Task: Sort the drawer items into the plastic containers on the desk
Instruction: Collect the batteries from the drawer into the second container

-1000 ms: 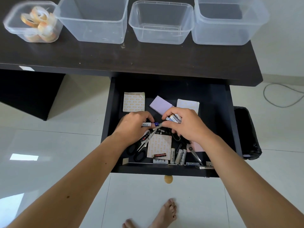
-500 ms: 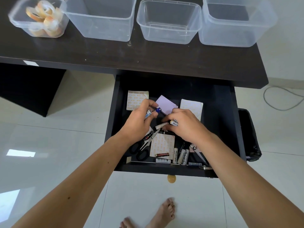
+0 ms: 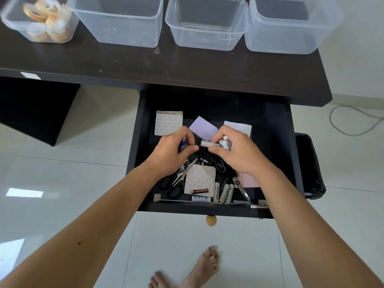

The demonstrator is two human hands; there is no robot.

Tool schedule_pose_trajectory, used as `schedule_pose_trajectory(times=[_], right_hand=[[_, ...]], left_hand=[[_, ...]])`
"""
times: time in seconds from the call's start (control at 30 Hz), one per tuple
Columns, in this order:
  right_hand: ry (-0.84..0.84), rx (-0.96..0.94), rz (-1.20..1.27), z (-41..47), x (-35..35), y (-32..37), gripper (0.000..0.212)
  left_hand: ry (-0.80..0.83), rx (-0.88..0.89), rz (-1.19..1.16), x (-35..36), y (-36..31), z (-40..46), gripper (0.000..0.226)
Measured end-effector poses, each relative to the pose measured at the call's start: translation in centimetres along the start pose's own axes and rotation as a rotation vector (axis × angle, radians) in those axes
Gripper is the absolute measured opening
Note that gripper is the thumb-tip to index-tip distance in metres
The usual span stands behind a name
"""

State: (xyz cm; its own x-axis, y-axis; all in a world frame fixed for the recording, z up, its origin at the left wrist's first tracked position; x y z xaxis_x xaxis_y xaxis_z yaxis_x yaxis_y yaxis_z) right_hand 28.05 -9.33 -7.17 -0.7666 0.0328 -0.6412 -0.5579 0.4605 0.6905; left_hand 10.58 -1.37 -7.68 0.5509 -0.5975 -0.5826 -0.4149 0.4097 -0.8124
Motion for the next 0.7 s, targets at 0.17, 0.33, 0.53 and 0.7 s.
schedule_pose_trajectory(times=[0.17, 0.33, 0.53, 0.7], right_hand=[[0.071, 0.046, 0.264, -0.5, -1.1, -1.4, 0.033], [0.117, 0.109, 0.420, -1.1, -1.4, -1.8, 0.011], [0.241, 0.161, 0.363, -1.5, 0.3, -1.3, 0.014], [0.246, 0.180, 0.365, -1.6, 0.6, -1.1, 0.015]], left_hand=[[0.079, 0.024, 0.046, 0.5, -0.2, 0.0, 0.012], [0.027, -0.040, -0.021, 0.3, 0.2, 0.1, 0.018], [0.063, -0.139, -0.335, 1.1, 0.5, -0.1, 0.022], [0.086, -0.205, -0.712, 0.9, -0.7, -0.3, 0.021]])
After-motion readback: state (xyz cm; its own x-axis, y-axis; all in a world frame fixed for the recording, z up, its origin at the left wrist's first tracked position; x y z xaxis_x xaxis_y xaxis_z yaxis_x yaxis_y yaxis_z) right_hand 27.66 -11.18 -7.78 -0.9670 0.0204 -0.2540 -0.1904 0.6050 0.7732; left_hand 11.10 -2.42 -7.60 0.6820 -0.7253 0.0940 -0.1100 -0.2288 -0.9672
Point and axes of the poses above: each hand's wrist, its own z-axis towards the middle knuckle, its own x-axis out of the palm, y = z × x, the point moved 7 cm from there along z, towards the middle knuckle, and after that the axes turned 9 degrees about x, right-handed, at the moved point
